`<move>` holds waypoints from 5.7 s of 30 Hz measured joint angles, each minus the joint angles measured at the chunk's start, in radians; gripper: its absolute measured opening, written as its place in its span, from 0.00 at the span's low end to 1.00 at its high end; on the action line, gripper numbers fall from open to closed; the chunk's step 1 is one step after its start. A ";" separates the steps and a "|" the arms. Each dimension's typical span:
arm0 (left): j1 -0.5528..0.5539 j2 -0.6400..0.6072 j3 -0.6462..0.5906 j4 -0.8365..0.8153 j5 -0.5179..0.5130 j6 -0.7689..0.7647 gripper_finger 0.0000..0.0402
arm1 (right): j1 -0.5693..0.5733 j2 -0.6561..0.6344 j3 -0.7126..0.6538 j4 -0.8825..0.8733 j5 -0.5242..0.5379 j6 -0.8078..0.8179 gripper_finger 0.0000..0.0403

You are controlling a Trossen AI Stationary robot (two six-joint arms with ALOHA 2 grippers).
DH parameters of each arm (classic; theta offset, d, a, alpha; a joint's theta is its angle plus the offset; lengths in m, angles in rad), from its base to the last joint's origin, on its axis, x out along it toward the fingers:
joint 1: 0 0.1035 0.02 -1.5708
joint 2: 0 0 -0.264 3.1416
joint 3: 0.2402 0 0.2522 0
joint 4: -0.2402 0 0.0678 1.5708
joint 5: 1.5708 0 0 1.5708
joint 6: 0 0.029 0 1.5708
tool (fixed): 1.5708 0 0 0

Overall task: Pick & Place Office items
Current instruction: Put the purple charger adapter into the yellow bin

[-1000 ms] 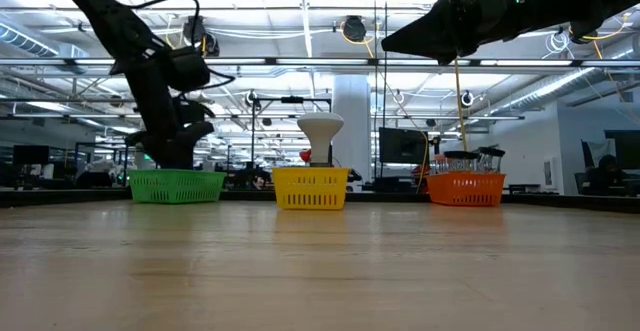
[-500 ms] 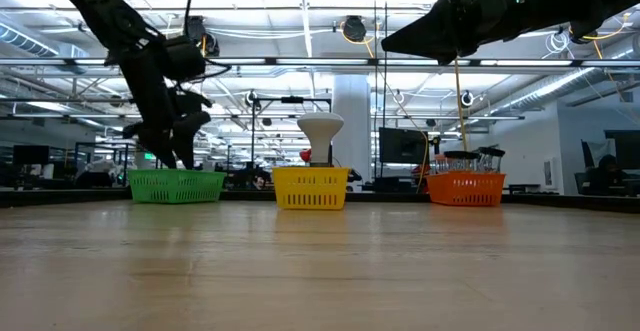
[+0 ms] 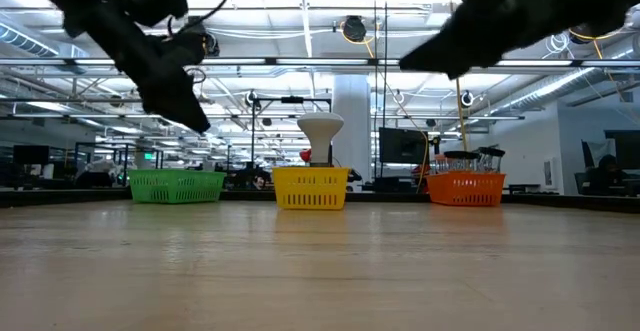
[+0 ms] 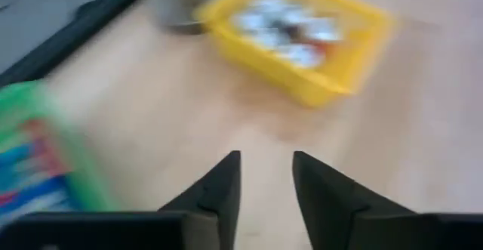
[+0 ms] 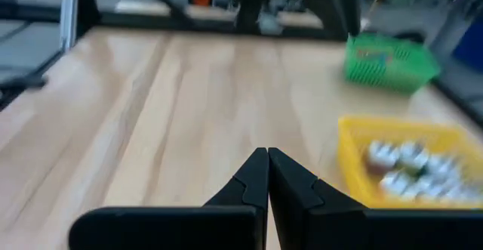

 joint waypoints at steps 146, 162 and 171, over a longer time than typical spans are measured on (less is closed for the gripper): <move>-0.564 0.233 -0.308 0.815 -0.194 -0.049 0.01 | 0.542 0.661 0.161 -0.018 0.455 0.630 0.38; -0.564 0.233 -0.308 0.815 -0.194 -0.049 0.01 | 0.475 0.517 0.164 -0.043 0.394 0.499 0.32; -0.564 0.233 -0.308 0.815 -0.194 -0.049 0.01 | 0.188 0.389 0.500 -0.835 0.149 0.486 0.32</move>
